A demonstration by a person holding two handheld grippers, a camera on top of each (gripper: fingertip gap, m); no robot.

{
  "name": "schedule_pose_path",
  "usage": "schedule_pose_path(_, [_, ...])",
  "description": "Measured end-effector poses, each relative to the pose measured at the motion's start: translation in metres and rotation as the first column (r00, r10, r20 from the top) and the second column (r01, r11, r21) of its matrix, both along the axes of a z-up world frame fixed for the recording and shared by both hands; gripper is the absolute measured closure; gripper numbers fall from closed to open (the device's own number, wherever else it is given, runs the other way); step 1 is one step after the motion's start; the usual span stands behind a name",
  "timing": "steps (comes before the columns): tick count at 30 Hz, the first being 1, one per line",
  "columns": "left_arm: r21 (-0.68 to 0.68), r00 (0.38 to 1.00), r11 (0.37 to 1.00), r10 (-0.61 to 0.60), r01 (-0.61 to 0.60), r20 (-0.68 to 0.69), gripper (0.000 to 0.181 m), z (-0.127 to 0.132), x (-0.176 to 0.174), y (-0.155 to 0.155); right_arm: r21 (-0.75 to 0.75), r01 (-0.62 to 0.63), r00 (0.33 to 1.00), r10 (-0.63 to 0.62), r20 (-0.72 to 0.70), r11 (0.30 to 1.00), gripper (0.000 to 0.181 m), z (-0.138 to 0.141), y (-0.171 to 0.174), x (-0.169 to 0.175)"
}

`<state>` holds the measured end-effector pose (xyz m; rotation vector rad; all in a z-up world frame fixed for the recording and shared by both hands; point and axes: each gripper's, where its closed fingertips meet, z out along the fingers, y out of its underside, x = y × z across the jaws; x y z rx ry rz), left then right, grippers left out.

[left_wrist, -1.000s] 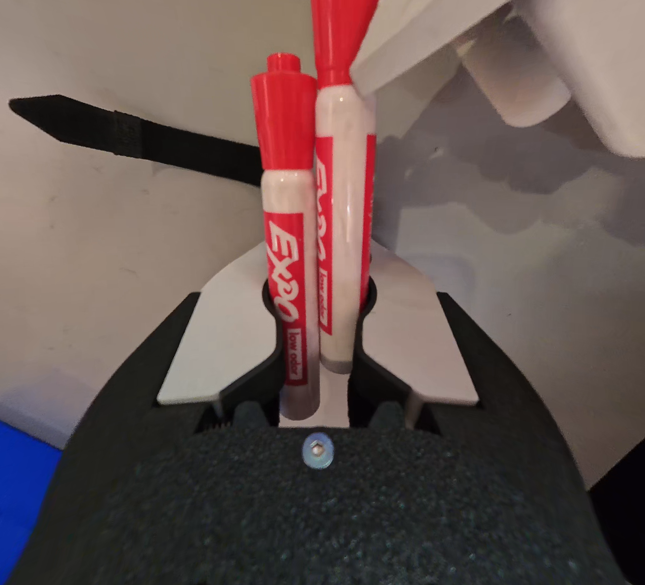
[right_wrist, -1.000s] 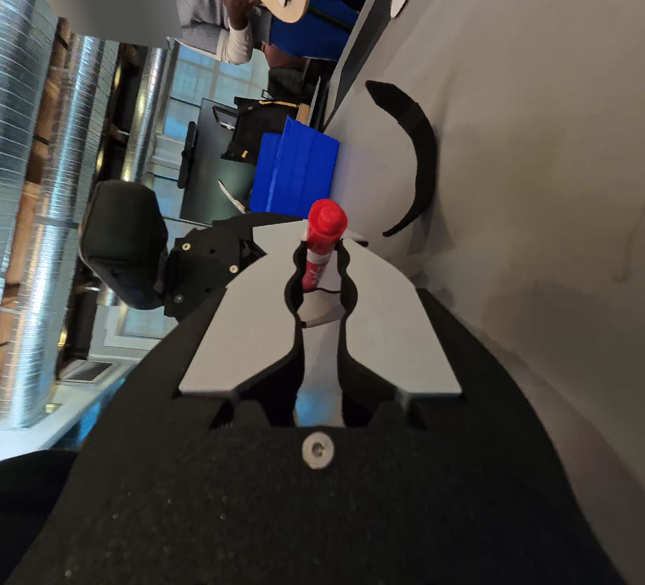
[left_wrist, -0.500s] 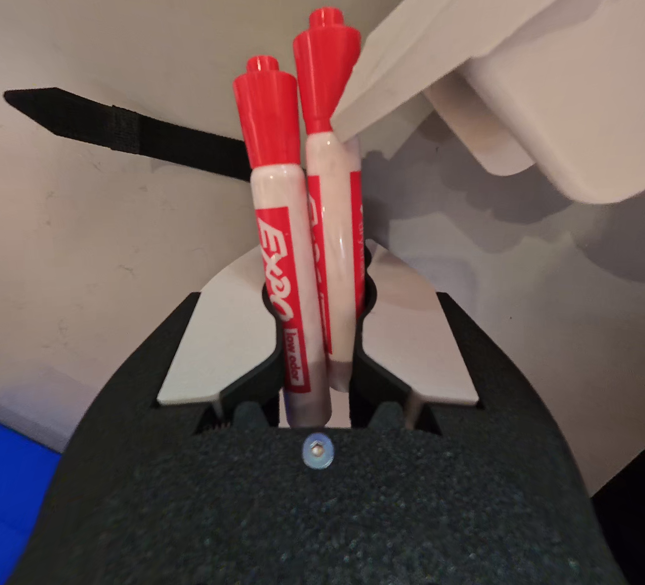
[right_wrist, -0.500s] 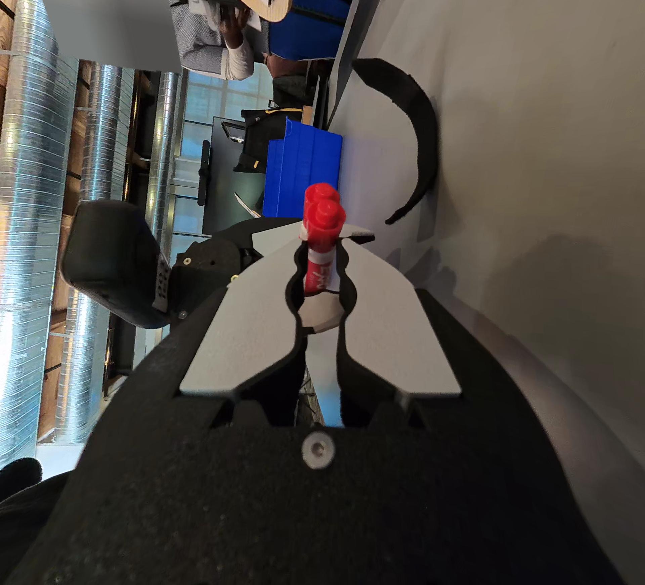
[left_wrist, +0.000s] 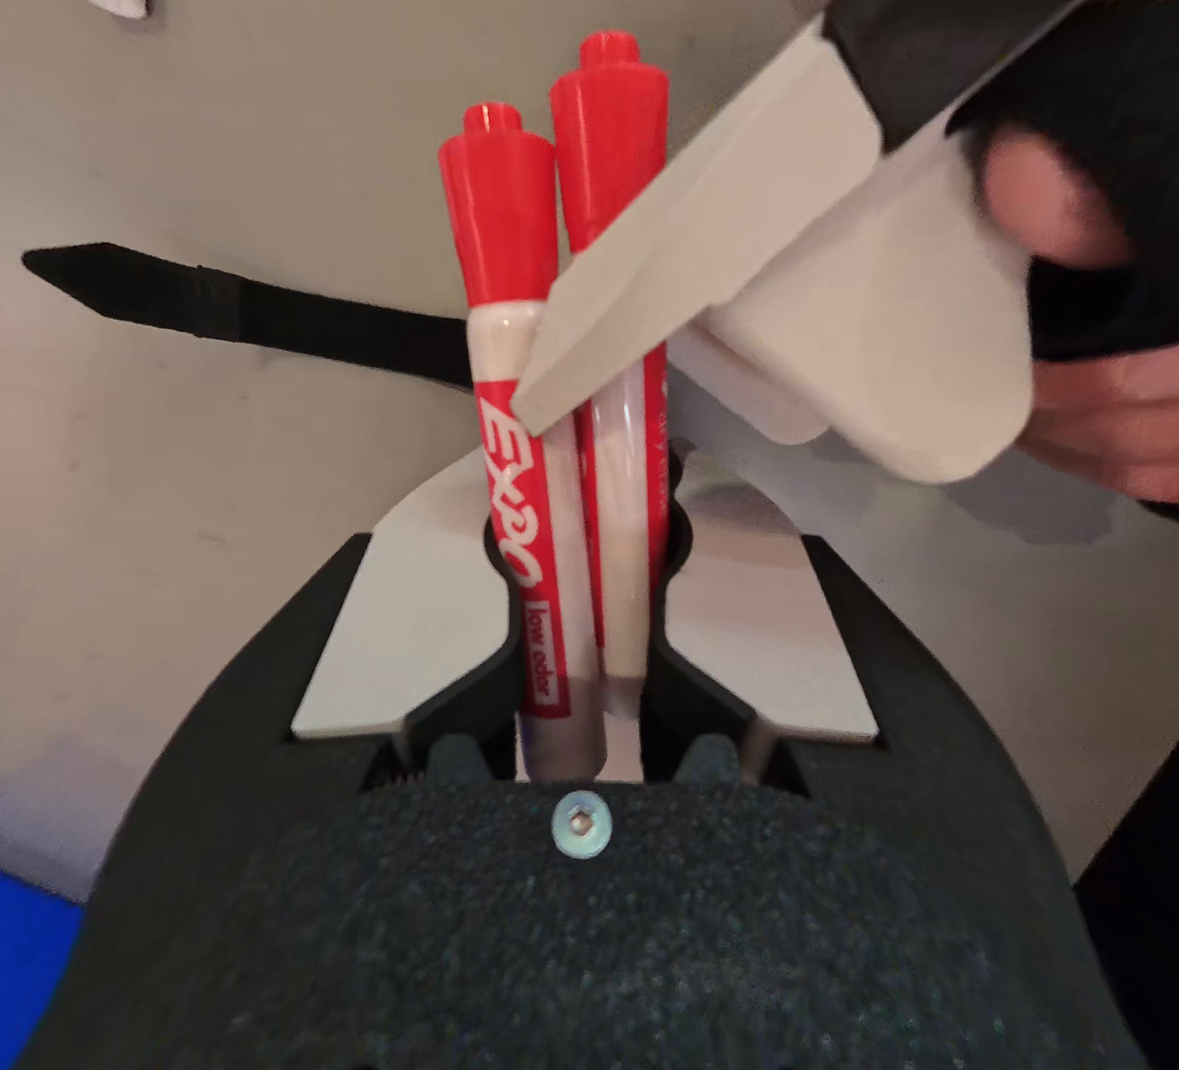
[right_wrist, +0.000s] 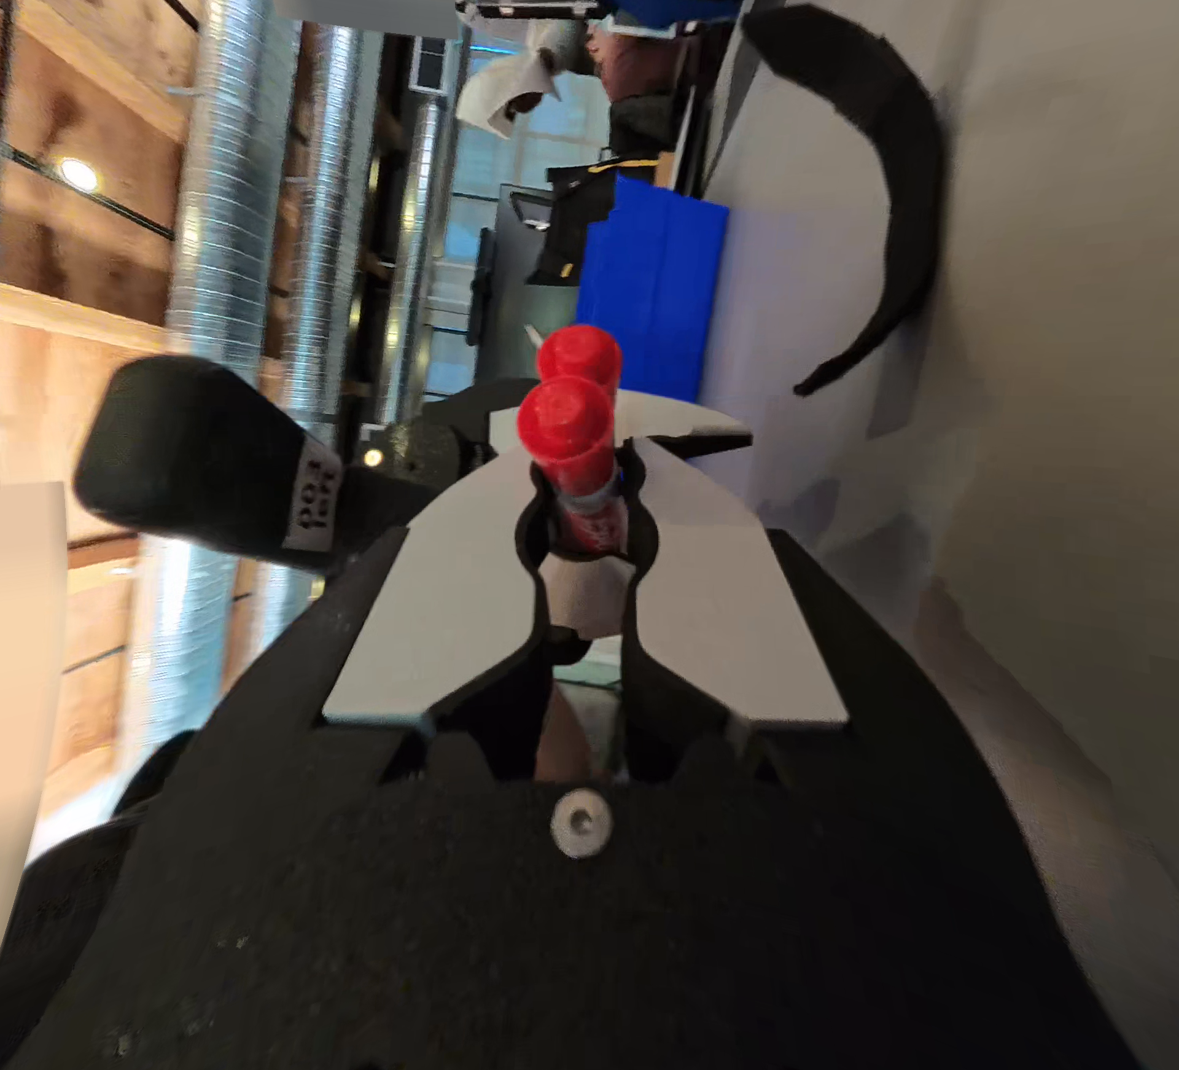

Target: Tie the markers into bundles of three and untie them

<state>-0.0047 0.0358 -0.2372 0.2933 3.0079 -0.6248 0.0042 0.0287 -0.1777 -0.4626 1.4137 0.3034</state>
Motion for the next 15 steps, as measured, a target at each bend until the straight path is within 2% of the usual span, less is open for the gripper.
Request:
schedule_pose_path(3, [0.005,0.999,1.0,-0.013,0.013,0.029,0.139,0.001,0.0028,-0.0003,-0.158,0.075,0.997,-0.076,0.0,0.985,0.162,0.0023,-0.0008,0.0])
schedule_pose_path(6, [0.014,0.999,0.999,-0.034,0.034,0.033,0.139,0.0001,0.0021,-0.0008,-0.31,0.157,0.986,-0.168,-0.009,0.938,0.162,0.0018,-0.0015,-0.0015])
schedule_pose_path(9, [0.065,0.996,0.996,-0.059,0.055,0.061,0.139,-0.004,0.0031,0.0012,-0.392,0.218,0.97,-0.242,-0.012,0.893,0.162,0.0011,-0.0011,-0.0032])
schedule_pose_path(12, [0.092,0.995,0.993,-0.076,0.07,0.061,0.139,-0.0044,0.0028,0.002,-0.382,0.236,0.963,-0.267,-0.028,0.894,0.162,0.0004,-0.0017,-0.0034])
schedule_pose_path(15, [0.101,0.994,0.991,-0.093,0.087,0.058,0.139,-0.0044,0.003,0.0027,-0.242,0.209,0.969,-0.234,-0.077,0.947,0.162,-0.0006,-0.002,-0.0027])
